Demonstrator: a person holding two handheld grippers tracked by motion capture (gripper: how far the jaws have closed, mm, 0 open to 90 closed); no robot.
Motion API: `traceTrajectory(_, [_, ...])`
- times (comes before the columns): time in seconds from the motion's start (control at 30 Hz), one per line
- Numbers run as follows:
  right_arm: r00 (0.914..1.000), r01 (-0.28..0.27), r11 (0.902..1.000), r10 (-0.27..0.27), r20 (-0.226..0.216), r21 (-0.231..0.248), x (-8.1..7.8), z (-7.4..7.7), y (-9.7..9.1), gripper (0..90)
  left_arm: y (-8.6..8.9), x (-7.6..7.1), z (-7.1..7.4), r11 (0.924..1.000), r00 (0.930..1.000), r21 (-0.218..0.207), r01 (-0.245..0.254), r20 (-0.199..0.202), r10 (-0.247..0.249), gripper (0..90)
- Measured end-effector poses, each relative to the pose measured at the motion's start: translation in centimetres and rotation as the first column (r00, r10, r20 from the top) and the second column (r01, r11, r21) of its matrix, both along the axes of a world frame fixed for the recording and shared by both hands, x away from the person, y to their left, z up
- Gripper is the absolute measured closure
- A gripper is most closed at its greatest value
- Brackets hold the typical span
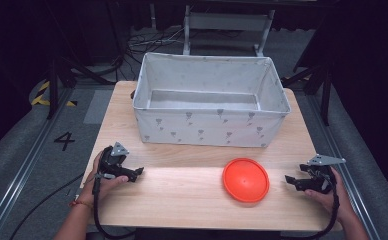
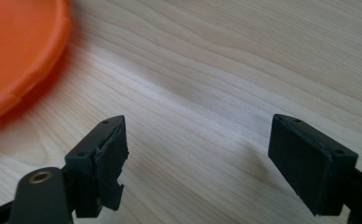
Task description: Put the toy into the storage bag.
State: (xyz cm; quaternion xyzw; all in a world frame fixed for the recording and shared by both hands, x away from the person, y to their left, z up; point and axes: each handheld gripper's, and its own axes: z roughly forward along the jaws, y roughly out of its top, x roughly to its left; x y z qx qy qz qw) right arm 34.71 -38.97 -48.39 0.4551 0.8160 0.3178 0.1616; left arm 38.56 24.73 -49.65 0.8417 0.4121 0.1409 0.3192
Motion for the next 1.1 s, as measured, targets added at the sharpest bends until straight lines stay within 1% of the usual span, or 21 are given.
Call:
traceTrajectory(0.13, [0.9994, -0.034, 0.9994, 0.034, -0.006, 0.003, -0.1, 0.6, 1.0, 21.9, 0.0, 0.0, 0.0, 1.0, 1.0, 0.0, 0.0, 0.0, 0.0, 0.1])
traceTrajectory(0.3, [0.9978, -0.065, 0.9977, 0.065, 0.01, 0.017, 0.0, 1.4, 2.2, 23.2, 0.0, 0.0, 0.0, 1.0, 1.0, 0.001, 0.001, 0.004, -0.001, 0.1])
traceTrajectory(0.33, [0.9972, -0.075, 0.9969, 0.074, 0.01, 0.027, 0.1, 1.7, 2.6, 23.2, 0.0, 0.0, 0.0, 1.0, 1.0, 0.001, 0.001, 0.004, -0.001, 0.1])
traceTrajectory(0.43, [0.9962, -0.086, 0.996, 0.086, 0.016, 0.025, 0.1, 2.1, 3.1, 23.2, 0.0, 0.0, 0.0, 1.0, 1.0, 0.002, 0.001, 0.005, -0.001, 0.1])
traceTrajectory(0.5, [0.993, -0.117, 0.993, 0.117, 0.018, 0.017, 0.3, 2.5, 4.0, 23.2, 0.0, 0.0, 0.0, 1.0, 1.0, 0.001, 0.0, 0.0, 0.0, 0.1])
traceTrajectory(0.6, [0.9888, -0.148, 0.9889, 0.148, 0.016, 0.008, 0.5, 2.7, 5.0, 23.2, 0.0, 0.0, 0.0, 1.0, 1.0, 0.003, 0.001, 0.003, -0.001, 0.1])
traceTrajectory(0.7, [0.9826, -0.186, 0.9826, 0.186, 0.004, -0.008, 0.9, 2.8, 6.1, 23.1, 0.0, 0.0, 0.0, 1.0, 1.0, 0.002, 0.0, 0.004, 0.0, 0.2])
traceTrajectory(0.73, [0.9788, -0.205, 0.9788, 0.205, 0.0, -0.007, 1.2, 2.8, 6.8, 23.0, 0.0, 0.0, 0.0, 1.0, 1.0, 0.002, 0.0, 0.004, 0.0, 0.2])
traceTrajectory(0.77, [0.9788, -0.205, 0.9788, 0.205, 0.0, -0.007, 1.2, 2.8, 6.8, 23.0, 0.0, 0.0, 0.0, 1.0, 1.0, 0.002, 0.0, 0.001, 0.0, 0.2])
traceTrajectory(0.8, [0.9753, -0.221, 0.9752, 0.221, 0.0, -0.017, 1.5, 2.8, 7.4, 23.1, 0.0, 0.0, 0.0, 1.0, 1.0, 0.002, 0.001, 0.004, -0.001, 0.2])
traceTrajectory(0.83, [0.9753, -0.221, 0.9752, 0.221, 0.0, -0.017, 1.5, 2.8, 7.4, 23.1, 0.0, 0.0, 0.0, 1.0, 1.0, 0.002, 0.001, 0.004, -0.001, 0.1])
traceTrajectory(0.93, [0.9691, -0.246, 0.9685, 0.246, -0.024, -0.035, 2.1, 2.5, 8.5, 23.0, 0.0, 0.0, 0.0, 1.0, 1.0, 0.0, 0.001, 0.002, -0.001, 0.1])
traceTrajectory(1.0, [0.9643, -0.261, 0.9644, 0.259, -0.056, -0.041, 2.7, 2.2, 9.1, 22.8, 0.0, 0.0, 0.0, 1.0, 1.0, 0.003, 0.001, 0.005, -0.001, 0.1])
traceTrajectory(1.03, [0.9643, -0.261, 0.9644, 0.259, -0.056, -0.041, 2.7, 2.2, 9.1, 22.8, 0.0, 0.0, 0.0, 1.0, 1.0, 0.003, 0.001, 0.005, -0.001, 0.2])
traceTrajectory(1.07, [0.9622, -0.268, 0.9626, 0.265, -0.063, -0.041, 2.9, 2.1, 9.3, 22.5, 0.0, 0.0, 0.0, 1.0, 1.0, 0.002, 0.002, 0.003, -0.002, 0.2])
traceTrajectory(1.1, [0.9598, -0.271, 0.9619, 0.267, -0.085, -0.035, 3.2, 1.9, 9.5, 21.6, 0.0, 0.0, 0.0, 1.0, 1.0, 0.0, 0.0, 0.0, 0.0, 0.2])
